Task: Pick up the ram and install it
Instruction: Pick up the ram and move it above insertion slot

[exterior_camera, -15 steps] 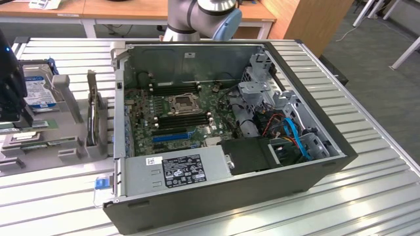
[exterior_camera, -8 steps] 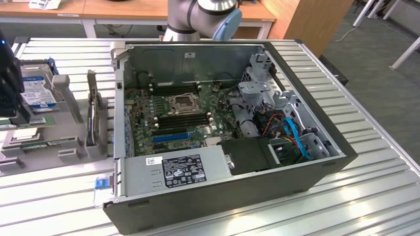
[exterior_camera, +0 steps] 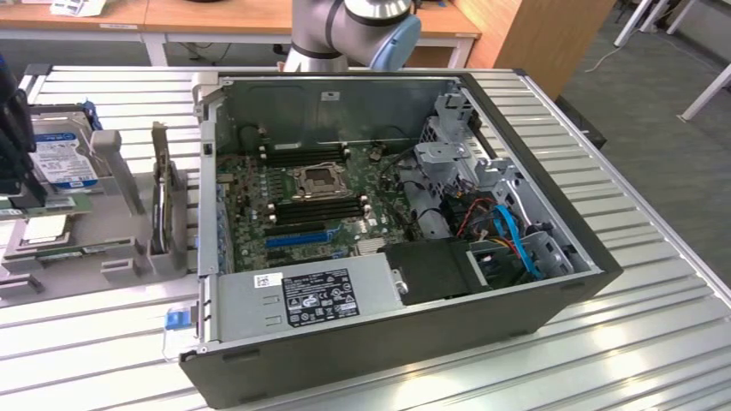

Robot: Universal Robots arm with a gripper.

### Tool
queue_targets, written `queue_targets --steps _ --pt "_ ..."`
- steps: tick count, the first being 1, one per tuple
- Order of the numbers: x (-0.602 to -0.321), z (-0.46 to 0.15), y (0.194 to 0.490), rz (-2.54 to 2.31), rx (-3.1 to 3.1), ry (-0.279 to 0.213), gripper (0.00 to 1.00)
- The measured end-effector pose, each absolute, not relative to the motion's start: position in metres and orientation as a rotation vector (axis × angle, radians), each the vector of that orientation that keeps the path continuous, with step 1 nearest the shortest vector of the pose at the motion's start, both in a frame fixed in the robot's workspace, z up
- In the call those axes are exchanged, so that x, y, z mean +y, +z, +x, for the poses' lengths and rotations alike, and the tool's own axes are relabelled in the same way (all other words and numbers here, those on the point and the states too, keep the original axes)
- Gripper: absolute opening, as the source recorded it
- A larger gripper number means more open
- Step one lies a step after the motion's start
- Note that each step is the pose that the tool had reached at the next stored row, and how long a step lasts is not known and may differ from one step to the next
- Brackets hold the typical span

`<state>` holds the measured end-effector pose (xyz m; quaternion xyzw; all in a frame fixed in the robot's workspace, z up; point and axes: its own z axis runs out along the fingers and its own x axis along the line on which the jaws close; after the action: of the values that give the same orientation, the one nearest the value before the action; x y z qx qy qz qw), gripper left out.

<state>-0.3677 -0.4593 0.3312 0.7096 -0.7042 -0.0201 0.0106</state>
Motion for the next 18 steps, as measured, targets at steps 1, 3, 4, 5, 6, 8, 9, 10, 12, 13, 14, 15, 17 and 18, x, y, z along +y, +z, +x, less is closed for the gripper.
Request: queue_targets --steps 1,3,4,5,6,8,9,10,12,13,14,15,17,18 --pt "-0.459 -0.368 0.333 2.214 -2.197 -0.063 0.12" --pt "-0.459 -0.368 0.337 2.214 -2.198 -0.063 0.12" --pt "-0.459 -0.368 0.338 2.214 -2.198 -0.063 0.12" --pt "-0.459 -0.368 0.34 2.214 -2.198 -0.063 0.12" --pt "-0.459 -0.368 0.342 2.214 -2.198 -0.063 0.12" --pt "-0.459 -0.368 0.346 2.214 -2.198 -0.063 0.12" --pt "-0.459 -0.368 0.348 2.214 -2.198 -0.063 0.12" --pt "-0.459 -0.368 0.35 2.214 -2.198 -0.063 0.12" --pt "-0.459 -0.368 0.353 2.214 -2.198 -0.063 0.12" --pt "-0.459 -0.368 0.355 2.214 -2.198 -0.063 0.12" --pt "-0.459 -0.368 0.357 2.214 -2.198 -0.063 0.12" --pt "-0.459 -0.368 0.358 2.214 -2.198 -0.063 0.12" --pt "-0.459 -0.368 0.362 2.214 -2.198 -0.063 0.12" --pt "-0.459 -0.368 0.364 2.214 -2.198 -0.063 0.12"
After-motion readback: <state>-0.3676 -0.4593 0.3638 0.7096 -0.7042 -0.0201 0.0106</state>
